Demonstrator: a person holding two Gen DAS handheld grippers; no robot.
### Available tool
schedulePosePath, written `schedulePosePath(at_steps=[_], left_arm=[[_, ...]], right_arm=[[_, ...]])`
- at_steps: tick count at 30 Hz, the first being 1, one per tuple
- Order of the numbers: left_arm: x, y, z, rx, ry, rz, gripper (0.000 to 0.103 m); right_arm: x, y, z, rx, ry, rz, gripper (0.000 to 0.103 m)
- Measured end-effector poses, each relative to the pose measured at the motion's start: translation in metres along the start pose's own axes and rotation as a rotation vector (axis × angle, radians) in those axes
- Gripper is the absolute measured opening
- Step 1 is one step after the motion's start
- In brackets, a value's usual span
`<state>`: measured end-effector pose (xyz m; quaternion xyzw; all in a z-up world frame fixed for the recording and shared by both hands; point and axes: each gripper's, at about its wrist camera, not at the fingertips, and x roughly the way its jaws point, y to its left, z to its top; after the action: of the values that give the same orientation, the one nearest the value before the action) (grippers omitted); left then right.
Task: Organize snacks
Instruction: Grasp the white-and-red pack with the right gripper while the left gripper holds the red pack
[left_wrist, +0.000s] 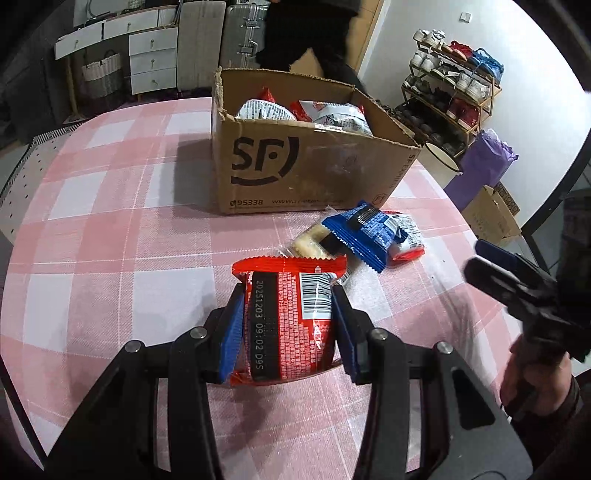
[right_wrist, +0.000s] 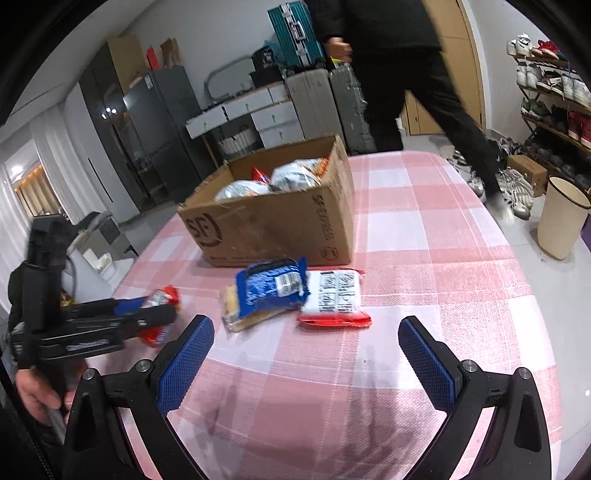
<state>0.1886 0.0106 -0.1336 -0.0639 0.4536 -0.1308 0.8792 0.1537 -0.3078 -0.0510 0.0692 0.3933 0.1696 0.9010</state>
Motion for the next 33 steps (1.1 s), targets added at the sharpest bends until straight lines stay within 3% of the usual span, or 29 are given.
schedulePosePath(at_steps=[15, 18, 22, 33], left_arm=[[-0.011, 0.015, -0.01, -0.035, -0.003, -0.007, 0.041], [-0.012, 0.019, -0.011, -0.045, -0.004, -0.005, 0.041], [-0.011, 0.023, -0.011, -0.051, -0.003, -0.004, 0.041], [-0.01, 0.026, -0.011, -0.058, 0.001, 0.004, 0.041]], right_arm=[[0.075, 0.0, 0.014, -0.146, 0.133, -0.121, 0.1], [0.088, -0.006, 0.016, -0.145, 0.159, -0.136, 0.087], [0.1, -0.015, 0.017, -0.144, 0.181, -0.144, 0.083], [0.103, -0.013, 0.018, -0.194, 0.185, -0.15, 0.058]])
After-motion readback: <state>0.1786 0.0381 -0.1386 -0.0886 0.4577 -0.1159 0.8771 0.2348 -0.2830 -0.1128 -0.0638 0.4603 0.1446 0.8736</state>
